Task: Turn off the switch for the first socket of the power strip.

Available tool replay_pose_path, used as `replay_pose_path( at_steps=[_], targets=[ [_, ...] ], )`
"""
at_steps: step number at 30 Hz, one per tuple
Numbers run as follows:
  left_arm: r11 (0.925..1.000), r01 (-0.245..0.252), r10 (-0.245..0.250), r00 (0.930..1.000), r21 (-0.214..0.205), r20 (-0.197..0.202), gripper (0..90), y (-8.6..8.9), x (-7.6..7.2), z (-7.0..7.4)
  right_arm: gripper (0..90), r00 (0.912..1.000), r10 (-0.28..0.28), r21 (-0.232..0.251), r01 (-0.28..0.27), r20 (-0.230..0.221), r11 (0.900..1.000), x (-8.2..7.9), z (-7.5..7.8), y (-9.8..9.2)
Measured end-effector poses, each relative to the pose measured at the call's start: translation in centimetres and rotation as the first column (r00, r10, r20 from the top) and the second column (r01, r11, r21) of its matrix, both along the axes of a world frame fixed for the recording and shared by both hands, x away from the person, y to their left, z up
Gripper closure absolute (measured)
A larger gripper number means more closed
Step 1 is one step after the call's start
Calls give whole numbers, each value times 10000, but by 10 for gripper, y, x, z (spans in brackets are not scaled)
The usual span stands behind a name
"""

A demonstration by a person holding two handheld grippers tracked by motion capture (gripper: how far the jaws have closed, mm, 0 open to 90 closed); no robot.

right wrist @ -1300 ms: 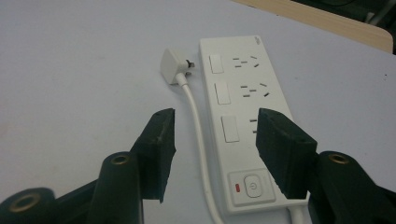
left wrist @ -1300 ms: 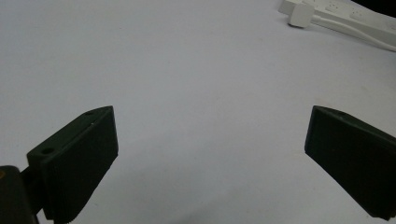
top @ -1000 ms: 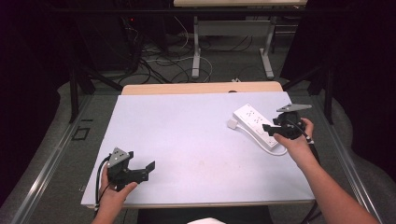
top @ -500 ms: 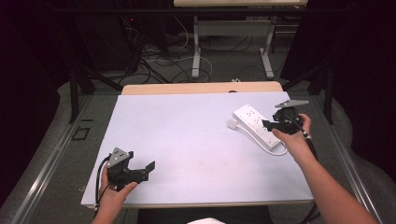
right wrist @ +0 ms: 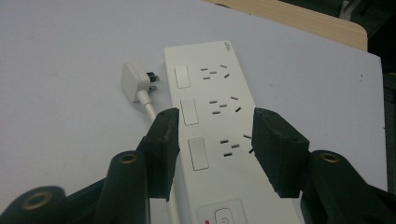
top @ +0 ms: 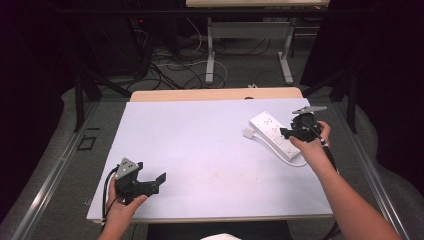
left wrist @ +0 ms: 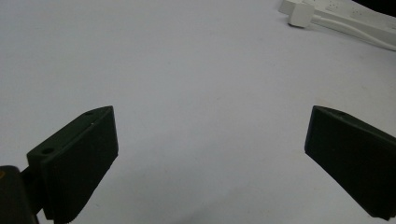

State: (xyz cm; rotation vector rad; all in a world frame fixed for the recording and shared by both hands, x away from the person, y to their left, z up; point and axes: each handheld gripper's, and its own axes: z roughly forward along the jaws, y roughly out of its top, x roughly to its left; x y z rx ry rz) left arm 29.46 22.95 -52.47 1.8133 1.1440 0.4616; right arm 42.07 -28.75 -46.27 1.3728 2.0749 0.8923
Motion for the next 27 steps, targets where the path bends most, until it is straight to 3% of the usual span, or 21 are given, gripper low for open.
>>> replay_pose_path(
  at_steps=[20, 27],
  targets=[
    [10000, 22, -22, 10000, 38, 16, 36, 0, 0, 0, 734, 9992, -59, -209, 50, -408, 9998, 12, -10, 2],
    [10000, 13, -14, 10000, 68, 19, 40, 0, 0, -1, 807, 9972, -132, -148, 121, -741, 9998, 14, -16, 3]
  ],
)
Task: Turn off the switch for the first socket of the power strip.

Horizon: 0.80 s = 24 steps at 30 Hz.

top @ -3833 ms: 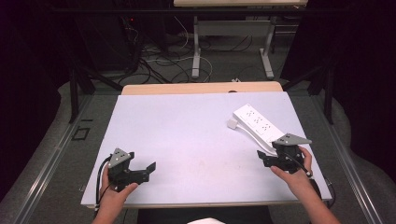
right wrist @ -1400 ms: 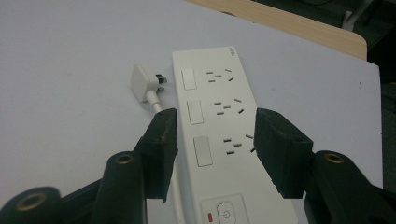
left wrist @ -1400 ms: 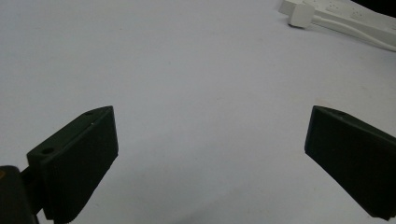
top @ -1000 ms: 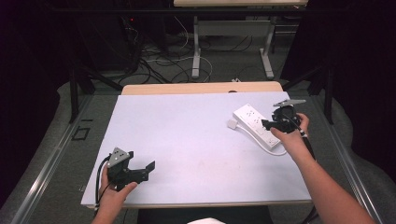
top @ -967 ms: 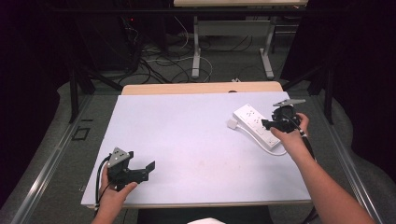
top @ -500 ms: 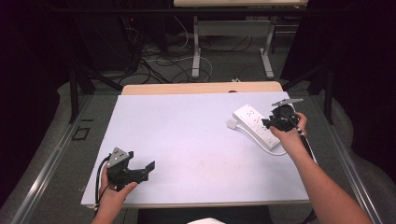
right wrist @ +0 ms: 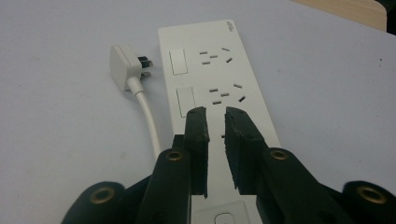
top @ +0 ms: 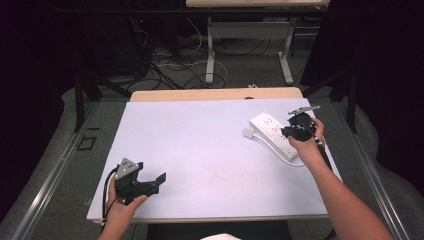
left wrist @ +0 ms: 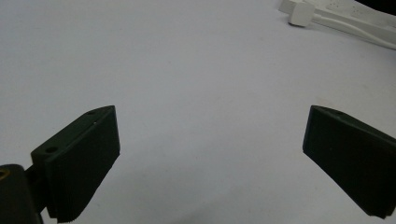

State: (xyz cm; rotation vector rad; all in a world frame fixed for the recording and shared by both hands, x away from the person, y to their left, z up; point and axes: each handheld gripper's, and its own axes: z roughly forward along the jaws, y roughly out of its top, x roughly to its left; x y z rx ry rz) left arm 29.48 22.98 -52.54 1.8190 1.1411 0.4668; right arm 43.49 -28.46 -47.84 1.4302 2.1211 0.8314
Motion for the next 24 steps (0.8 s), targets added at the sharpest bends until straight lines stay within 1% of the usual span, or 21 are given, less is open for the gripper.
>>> replay_pose_path(
  at_steps=[4, 6, 9, 20, 24],
  targets=[
    [10000, 1, -1, 10000, -6, -10, 40, 0, 0, 0, 858, 9998, -177, 127, 178, -19, 9998, 1, -3, -3],
    [10000, 6, -6, 10000, -8, -15, 40, 0, 0, 0, 877, 9996, -251, 176, 253, -110, 9995, 2, -4, -4],
    [10000, 21, -21, 10000, 12, -32, 40, 0, 0, 0, 899, 9994, -327, 252, 330, -117, 9991, 4, -5, -6],
    [10000, 33, -32, 10000, 14, -39, 40, 0, 1, 0, 900, 9993, -282, 122, 285, -258, 9995, 10, -12, -3],
    [10000, 45, -45, 10000, 21, -33, 40, 0, 1, -1, 900, 9989, -320, 156, 326, -341, 9993, 12, -15, -2]
  ],
)
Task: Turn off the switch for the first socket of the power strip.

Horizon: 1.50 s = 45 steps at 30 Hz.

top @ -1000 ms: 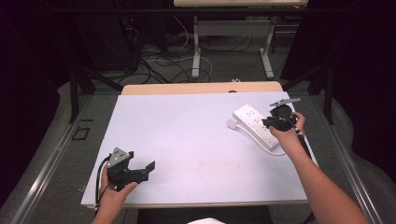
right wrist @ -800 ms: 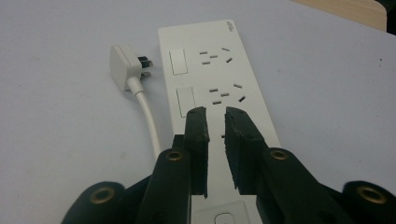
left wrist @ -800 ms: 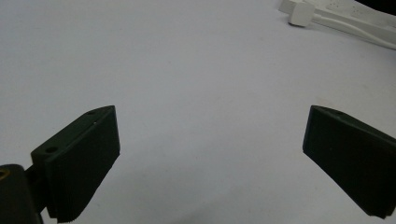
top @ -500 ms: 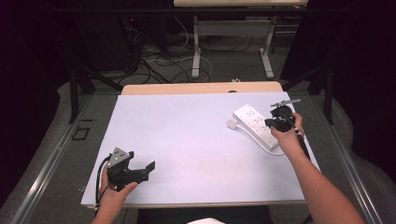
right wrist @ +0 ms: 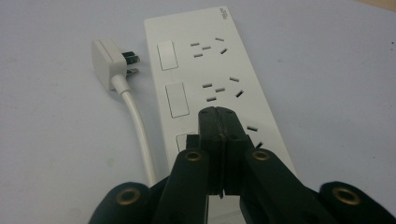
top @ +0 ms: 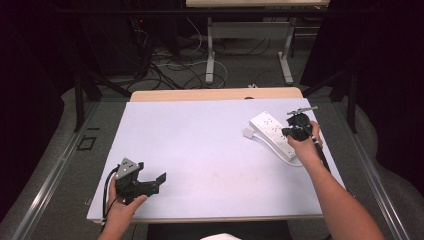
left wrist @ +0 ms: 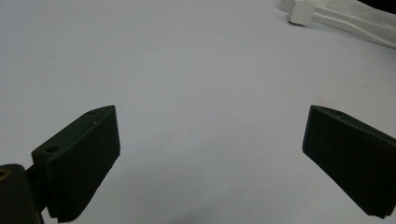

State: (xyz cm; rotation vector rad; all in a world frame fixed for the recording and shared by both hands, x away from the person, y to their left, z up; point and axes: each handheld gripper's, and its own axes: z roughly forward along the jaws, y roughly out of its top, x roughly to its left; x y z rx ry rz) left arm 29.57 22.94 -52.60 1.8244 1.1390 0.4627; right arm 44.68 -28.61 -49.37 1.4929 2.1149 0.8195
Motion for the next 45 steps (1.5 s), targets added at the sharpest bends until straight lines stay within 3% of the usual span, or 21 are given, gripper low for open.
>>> replay_pose_path(
  at_steps=[22, 45],
  targets=[
    [10000, 10, -10, 10000, 15, 15, 40, 0, 0, 0, 900, 9975, 83, -26, -85, -697, 10000, 10, -18, 7],
    [10000, 28, -28, 10000, -4, -8, 40, -1, 0, 0, 900, 9976, 18, 274, 2, -698, 9996, 15, -25, 14]
  ],
)
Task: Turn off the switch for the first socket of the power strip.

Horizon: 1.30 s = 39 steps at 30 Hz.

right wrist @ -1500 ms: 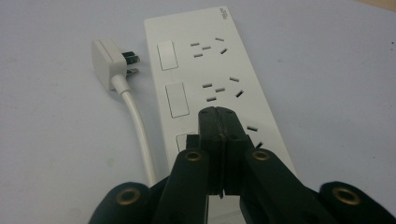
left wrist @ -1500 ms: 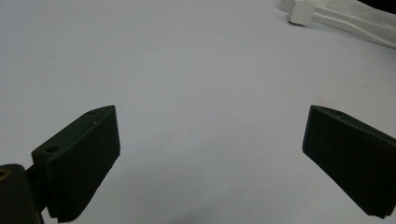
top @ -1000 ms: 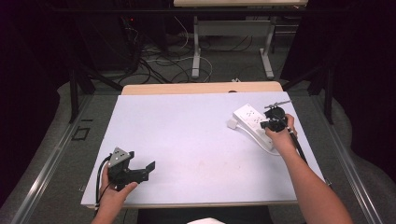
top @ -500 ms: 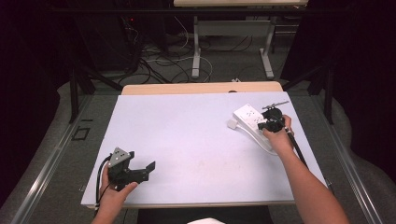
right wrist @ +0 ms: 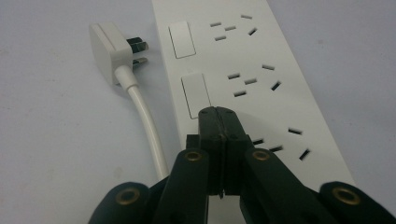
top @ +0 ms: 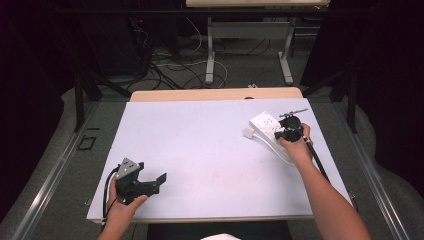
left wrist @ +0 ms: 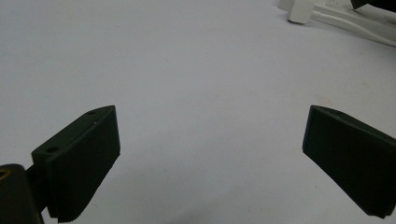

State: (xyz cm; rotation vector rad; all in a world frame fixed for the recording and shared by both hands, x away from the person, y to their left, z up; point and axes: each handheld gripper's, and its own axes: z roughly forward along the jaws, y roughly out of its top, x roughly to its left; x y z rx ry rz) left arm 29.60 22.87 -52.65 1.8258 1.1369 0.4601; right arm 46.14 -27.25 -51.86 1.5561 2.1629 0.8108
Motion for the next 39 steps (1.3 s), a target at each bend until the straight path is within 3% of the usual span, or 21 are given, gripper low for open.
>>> replay_pose_path(
  at_steps=[39],
  targets=[
    [10000, 67, -67, 10000, 42, 18, 40, -1, 0, 0, 900, 9998, 159, -259, -156, 126, 9995, 0, -4, 3]
  ],
)
